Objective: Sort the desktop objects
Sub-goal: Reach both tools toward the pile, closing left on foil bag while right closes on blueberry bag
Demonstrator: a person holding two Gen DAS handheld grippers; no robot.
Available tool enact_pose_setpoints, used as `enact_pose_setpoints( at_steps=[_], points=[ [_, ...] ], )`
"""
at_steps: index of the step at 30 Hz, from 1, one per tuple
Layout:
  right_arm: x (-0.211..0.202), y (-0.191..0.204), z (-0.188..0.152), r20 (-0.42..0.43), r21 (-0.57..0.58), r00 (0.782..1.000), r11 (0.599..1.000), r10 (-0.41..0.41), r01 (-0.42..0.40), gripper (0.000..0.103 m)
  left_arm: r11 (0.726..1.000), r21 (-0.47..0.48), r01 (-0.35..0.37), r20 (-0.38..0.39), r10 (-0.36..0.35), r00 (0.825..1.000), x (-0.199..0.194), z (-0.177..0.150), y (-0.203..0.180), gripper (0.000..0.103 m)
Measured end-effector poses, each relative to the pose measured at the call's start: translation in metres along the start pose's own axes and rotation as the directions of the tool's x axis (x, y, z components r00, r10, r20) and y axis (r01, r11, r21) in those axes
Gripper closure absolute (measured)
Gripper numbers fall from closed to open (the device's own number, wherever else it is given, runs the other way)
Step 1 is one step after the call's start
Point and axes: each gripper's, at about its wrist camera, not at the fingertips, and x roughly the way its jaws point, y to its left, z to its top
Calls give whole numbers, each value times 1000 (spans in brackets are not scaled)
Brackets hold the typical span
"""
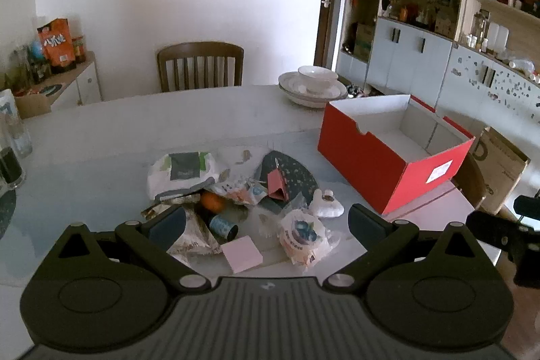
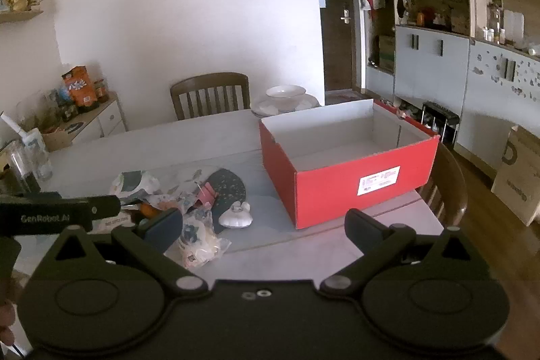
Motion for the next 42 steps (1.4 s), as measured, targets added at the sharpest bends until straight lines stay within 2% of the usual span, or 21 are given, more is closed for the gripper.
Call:
enact_pose_setpoints(
  at_steps=[6, 14, 20, 21, 23, 28, 30, 35, 42],
  points=[
    [2, -2, -4, 7, -43, 1000, 999, 22, -22, 1, 1000, 26, -7, 40, 6, 999, 1, -1, -6, 0],
    [10, 0, -4, -2, -80, 997, 994, 79, -79, 1, 999, 7, -34, 3, 34, 999, 20, -1, 1, 0],
    [34, 16, -7, -41, -117, 992, 986, 116, -121, 1, 1000, -7, -15, -62, 15, 998, 51, -9, 25, 0],
    [39, 18, -7, -55, -159, 984, 971, 170, -176, 1, 1000, -6, -16, -65, 16, 998, 55, -10, 28, 0],
    [48, 23, -9, -71, -164, 980, 967, 184, -194, 1, 1000, 13, -25, -73, 26, 997, 66, -11, 35, 0],
    [73, 40, -11, -108, -183, 978, 964, 178, -195, 2, 998, 17, -57, -113, 59, 992, 94, -12, 57, 0],
    [84, 46, -12, -118, -203, 978, 959, 175, -196, 3, 995, 27, -95, -129, 97, 987, 107, -11, 66, 0],
    [110, 58, -11, -153, -211, 976, 959, 158, -188, 7, 991, 20, -129, -185, 130, 974, 137, -15, 87, 0],
    [144, 75, -17, -209, -232, 969, 956, 130, -178, 11, 994, 25, -108, -238, 111, 965, 159, -24, 99, 0]
  ],
)
